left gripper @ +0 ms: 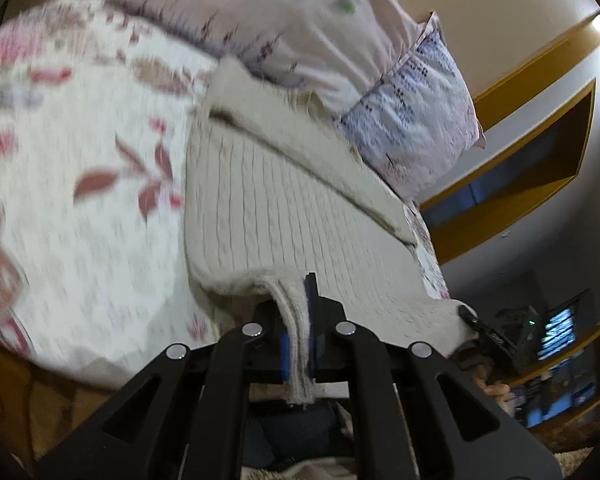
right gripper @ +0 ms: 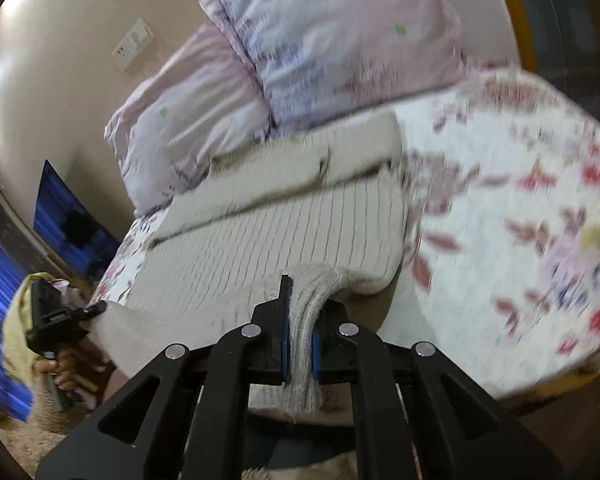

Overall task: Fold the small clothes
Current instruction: 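Grasp the sweater hem with both tools and lift it toward the collar, then lay the hem over the collar with both tools and open them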

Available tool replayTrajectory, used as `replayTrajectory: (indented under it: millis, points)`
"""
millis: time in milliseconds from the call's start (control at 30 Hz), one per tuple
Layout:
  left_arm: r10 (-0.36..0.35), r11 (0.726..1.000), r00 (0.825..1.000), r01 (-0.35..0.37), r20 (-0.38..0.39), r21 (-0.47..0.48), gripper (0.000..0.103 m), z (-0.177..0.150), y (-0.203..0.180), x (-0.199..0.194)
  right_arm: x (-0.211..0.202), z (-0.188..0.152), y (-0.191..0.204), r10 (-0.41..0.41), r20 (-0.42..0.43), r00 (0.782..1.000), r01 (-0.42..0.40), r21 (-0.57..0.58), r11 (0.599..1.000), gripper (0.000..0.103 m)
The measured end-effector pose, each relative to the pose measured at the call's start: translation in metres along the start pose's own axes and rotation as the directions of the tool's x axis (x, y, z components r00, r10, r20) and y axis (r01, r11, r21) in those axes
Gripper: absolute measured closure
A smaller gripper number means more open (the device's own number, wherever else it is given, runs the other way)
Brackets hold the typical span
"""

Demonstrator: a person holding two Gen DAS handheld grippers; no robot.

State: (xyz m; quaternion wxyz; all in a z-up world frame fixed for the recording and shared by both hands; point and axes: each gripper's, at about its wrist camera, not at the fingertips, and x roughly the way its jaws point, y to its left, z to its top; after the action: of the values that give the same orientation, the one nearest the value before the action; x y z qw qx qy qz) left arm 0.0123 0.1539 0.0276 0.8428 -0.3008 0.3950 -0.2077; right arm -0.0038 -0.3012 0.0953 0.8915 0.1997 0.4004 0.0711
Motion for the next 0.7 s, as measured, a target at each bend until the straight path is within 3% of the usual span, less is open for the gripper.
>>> replayTrajectory:
  millis: [333, 700]
  points:
    - [0.115, 0.988, 0.986, -0.126, 0.120, 0.085, 0.097, 0.059, -0.022, 0.003, 0.003, 0.029, 0.032, -0.143, 0.160, 0.977, 0.170, -0.167, 0.971, 0.095]
    - [0.178, 0.963, 0.959, -0.216, 0.220, 0.164, 0.097, 0.135, -0.051, 0.038, 0.045, 0.090, 0.046, -0.231, 0.263, 0.937, 0.290, -0.213, 0.933, 0.095]
